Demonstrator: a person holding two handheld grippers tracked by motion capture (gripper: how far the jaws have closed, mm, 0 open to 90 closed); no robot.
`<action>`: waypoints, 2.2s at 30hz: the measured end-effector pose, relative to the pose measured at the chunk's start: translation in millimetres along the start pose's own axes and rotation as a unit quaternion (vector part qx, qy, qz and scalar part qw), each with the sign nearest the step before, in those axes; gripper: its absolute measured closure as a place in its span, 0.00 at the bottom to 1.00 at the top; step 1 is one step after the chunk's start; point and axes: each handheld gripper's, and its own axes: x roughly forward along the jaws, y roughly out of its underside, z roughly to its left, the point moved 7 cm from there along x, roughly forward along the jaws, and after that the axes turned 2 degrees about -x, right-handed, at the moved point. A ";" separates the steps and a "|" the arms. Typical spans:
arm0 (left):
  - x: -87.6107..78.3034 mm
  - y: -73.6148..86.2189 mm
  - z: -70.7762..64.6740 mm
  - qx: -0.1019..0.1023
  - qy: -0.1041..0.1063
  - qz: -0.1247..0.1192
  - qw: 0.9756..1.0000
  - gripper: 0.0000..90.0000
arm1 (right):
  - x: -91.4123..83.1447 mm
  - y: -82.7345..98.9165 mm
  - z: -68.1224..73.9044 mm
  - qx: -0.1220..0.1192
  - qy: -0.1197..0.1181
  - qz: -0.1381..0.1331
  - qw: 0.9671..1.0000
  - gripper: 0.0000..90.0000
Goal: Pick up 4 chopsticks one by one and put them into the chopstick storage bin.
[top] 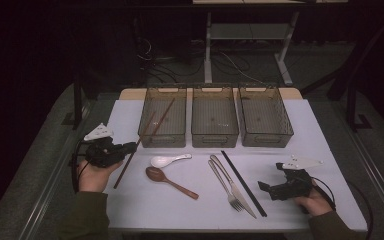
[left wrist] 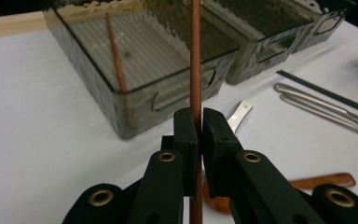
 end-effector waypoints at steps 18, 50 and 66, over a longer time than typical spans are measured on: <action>29.1 -61.9 -1.7 0.019 0.012 -0.016 1.000 0.93 | 0.2 -0.4 -1.0 -0.004 0.002 -0.003 1.000 0.01; 118.0 -125.2 30.6 0.021 -0.013 -0.006 1.000 0.93 | -1.0 -0.9 0.0 0.003 -0.003 -0.005 1.000 0.01; 152.5 -91.3 44.9 0.002 -0.030 0.046 0.998 0.93 | -1.2 -0.9 -0.1 0.000 -0.003 -0.005 1.000 0.01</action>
